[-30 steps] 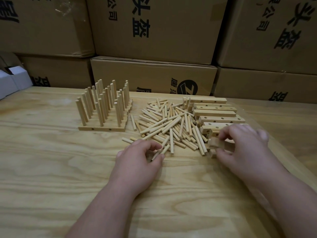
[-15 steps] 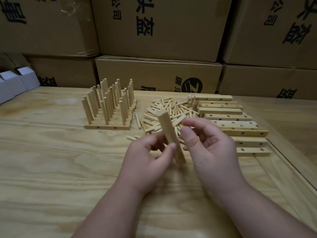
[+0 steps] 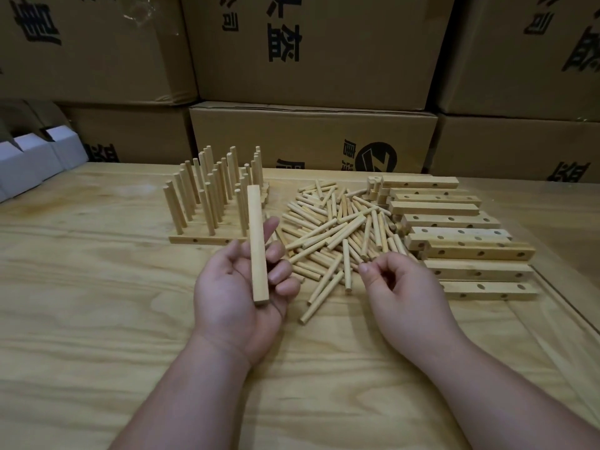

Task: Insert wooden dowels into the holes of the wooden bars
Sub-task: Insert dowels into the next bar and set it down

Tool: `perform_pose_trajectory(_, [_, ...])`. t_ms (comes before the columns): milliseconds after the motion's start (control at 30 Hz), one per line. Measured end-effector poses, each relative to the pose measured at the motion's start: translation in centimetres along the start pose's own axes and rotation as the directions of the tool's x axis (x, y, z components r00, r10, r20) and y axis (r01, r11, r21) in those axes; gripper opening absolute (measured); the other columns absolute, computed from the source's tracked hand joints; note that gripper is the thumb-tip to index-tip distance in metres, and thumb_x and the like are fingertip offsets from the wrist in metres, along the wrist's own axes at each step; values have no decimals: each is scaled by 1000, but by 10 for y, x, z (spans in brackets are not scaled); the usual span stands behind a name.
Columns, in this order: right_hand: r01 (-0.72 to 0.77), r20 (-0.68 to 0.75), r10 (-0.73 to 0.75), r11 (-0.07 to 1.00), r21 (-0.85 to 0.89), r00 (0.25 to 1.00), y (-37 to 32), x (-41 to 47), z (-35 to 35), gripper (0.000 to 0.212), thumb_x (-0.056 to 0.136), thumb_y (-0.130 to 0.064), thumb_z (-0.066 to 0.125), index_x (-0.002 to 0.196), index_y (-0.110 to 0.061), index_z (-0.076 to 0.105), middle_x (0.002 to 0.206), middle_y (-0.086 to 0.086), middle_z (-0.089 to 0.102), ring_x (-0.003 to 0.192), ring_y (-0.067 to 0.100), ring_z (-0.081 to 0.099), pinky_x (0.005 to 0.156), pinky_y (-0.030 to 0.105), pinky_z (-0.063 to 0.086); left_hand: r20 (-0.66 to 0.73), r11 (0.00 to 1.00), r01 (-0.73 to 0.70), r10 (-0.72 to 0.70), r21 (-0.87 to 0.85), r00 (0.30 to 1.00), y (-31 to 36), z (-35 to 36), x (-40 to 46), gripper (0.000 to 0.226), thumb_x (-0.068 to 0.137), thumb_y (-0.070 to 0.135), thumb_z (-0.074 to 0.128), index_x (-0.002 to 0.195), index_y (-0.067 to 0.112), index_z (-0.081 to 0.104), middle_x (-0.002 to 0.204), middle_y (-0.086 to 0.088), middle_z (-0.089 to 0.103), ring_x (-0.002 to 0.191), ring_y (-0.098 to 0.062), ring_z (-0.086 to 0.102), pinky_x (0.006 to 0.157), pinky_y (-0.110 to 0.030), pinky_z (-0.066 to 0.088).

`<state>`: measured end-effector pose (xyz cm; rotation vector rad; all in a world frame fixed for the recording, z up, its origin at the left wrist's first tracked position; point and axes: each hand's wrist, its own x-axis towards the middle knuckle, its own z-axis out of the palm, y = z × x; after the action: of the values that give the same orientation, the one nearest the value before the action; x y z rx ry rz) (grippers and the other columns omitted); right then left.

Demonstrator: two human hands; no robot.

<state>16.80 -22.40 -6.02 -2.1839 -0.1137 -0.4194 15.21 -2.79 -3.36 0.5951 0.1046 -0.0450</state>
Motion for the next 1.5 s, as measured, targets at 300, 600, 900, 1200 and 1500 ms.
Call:
perform_pose_trajectory(300, [20,74,-14,997,-73,997,-3,-2,3,20,94,-35,63,76,-27,62,58,-18,59,55,4,54,51,28,41,-41,985,1,6,174,999,-15,2,3,31,103,40,42,98,15,59,70,-2,52,52,-15,43,43,-24,35])
perform_pose_trajectory(600, [-8,22,14,964,-265,1000,-8,-2,12,28,83,-59,63,80,-32,55,59,-9,55,57,5,52,53,30,40,-61,963,-4,21,268,998,-19,2,6,39,103,35,44,107,7,71,72,-1,52,54,-14,44,42,-24,36])
perform_pose_trajectory(900, [-105,-32,101,971,-214,994,-13,-2,9,21,84,-37,63,66,-26,62,57,-9,62,54,5,57,47,23,35,-79,958,-4,28,286,996,-21,6,3,32,103,27,43,111,10,70,72,-2,53,56,-14,45,47,-24,38])
perform_pose_trajectory(1200, [-141,-16,162,899,415,987,-18,-6,-8,3,89,-17,72,87,-19,70,78,-1,74,57,12,69,52,15,51,-60,962,-16,34,272,998,-16,2,4,38,102,48,43,111,19,65,67,2,49,53,-12,41,47,-25,32])
perform_pose_trajectory(1500, [90,-191,-2,885,456,982,-24,-15,-7,19,86,-6,73,88,-25,73,69,6,66,62,25,61,53,18,49,-19,924,28,-23,382,1000,-7,-3,4,33,98,34,42,92,13,67,71,-2,54,54,-16,49,44,-25,38])
